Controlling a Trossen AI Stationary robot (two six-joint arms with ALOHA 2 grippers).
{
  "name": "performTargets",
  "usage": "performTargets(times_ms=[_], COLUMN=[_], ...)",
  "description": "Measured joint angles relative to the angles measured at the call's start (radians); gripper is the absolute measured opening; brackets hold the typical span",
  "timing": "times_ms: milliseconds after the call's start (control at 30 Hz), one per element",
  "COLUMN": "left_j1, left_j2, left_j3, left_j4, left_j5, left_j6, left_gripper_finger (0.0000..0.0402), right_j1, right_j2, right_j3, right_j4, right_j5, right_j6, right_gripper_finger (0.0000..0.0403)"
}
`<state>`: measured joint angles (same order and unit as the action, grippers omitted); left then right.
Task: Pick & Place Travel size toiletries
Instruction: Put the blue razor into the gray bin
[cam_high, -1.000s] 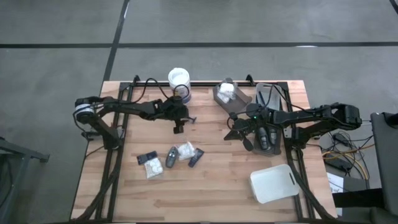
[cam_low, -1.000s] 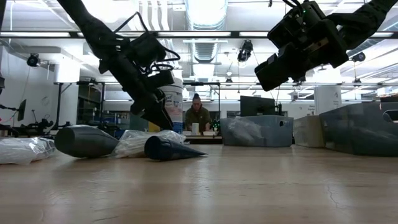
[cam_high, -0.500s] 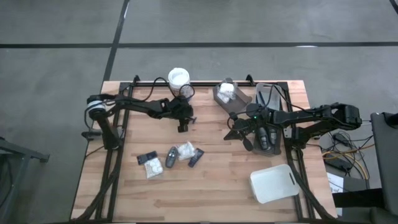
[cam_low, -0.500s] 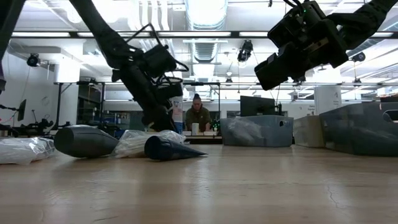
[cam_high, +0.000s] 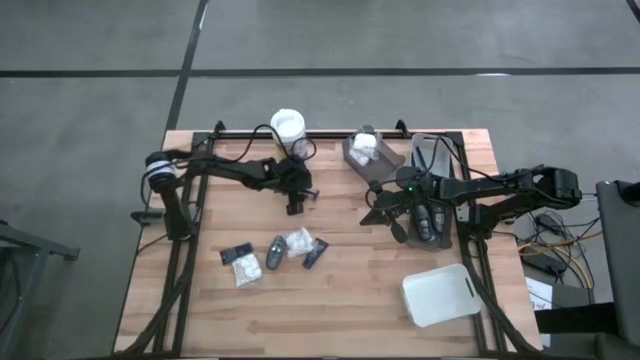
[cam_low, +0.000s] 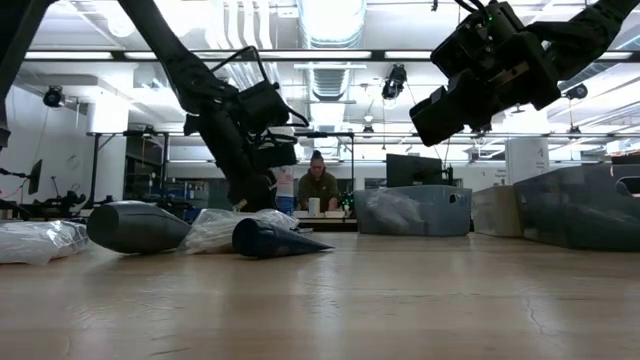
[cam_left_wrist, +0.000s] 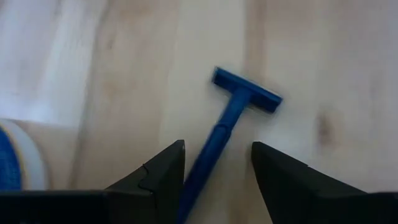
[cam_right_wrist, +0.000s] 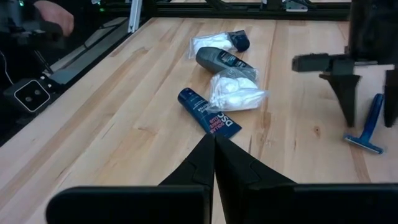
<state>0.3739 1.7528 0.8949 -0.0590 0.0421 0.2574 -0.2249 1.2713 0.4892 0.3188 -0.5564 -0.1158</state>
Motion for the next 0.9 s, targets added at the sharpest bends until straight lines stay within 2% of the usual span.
performTargets(times_ms=[200, 600, 900], left_j1=[-0.017, -0.034, -0.034], left_j2=[-0.019, -0.018, -0.018], left_j3=[0.001, 0.000, -0.012], left_j4=[0.009, -0.012, -0.020], left_j5=[0.005, 0.005, 0.005], left_j6=[-0.029, -0.026, -0.028], left_gripper_finger=[0.0184, 0.0093, 0.0076], right_j1=[0.000, 0.000, 0.000], right_j2=[0.000, 0.000, 0.000], right_j3=[0.000, 0.000, 0.000], right_j4=[0.001, 0.001, 0.001], right_j5=[0.000, 0.000, 0.000], right_j6=[0.009, 0.012, 0.012], right_gripper_finger=[0.0008, 0.0008, 0.0008])
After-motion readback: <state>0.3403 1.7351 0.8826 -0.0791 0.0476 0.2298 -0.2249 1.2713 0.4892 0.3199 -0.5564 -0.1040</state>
